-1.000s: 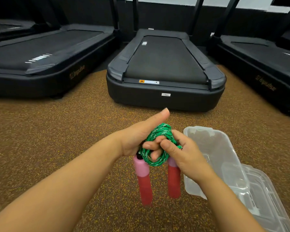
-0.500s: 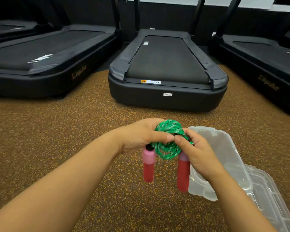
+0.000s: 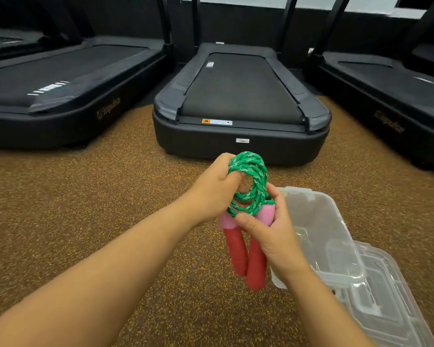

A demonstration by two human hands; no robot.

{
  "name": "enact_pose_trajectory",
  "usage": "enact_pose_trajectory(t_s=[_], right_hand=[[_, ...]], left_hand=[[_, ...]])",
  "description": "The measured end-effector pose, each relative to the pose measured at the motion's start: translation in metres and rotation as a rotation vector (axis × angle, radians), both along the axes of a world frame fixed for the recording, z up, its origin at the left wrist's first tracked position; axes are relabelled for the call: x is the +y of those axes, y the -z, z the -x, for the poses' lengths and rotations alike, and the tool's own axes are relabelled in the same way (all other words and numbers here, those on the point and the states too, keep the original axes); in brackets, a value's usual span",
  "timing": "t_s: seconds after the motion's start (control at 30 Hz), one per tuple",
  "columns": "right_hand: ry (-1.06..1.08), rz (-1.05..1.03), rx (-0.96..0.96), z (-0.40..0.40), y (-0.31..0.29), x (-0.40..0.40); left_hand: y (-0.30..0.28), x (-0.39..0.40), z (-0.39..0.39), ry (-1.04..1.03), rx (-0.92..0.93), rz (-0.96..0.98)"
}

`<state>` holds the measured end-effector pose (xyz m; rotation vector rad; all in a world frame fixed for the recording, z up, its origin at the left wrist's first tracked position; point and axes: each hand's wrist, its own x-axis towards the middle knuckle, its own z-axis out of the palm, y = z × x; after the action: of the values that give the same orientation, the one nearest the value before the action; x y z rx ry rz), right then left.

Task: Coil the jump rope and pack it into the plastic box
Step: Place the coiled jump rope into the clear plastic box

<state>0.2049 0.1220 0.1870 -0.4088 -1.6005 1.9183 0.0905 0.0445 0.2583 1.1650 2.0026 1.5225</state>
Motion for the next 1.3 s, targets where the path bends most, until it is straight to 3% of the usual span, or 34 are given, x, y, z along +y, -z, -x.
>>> enact_pose_trajectory(t_s=[0.23,0.43,0.7,0.9,1.3], right_hand=[[-0.138,0.060,-0.203,-0.010,0.032,-0.011],[-0.076,0.076,-0.230,-0.021,0.025,0.017],[-0.002,-0.052,-0.238,-0.048,0.003,0.089],[0.017,-0.129,-0.398,-0.068,0.021,0.144],[-0.040,0.168,-0.574,-0.073,0.099,0.169]], left_hand=[[0.002,0.017,0.006,-0.060,-0.101,0.021],[-0.010,0.055,-0.007,-0.008,-0.092,0.114],[-0.032,0.120,-0.041,0.126,-0.021,0.087],[-0.003,0.160,-0.061,0.147,-0.054,0.125],[0.085,0.210,-0.067,0.094,-0.134,0.313]])
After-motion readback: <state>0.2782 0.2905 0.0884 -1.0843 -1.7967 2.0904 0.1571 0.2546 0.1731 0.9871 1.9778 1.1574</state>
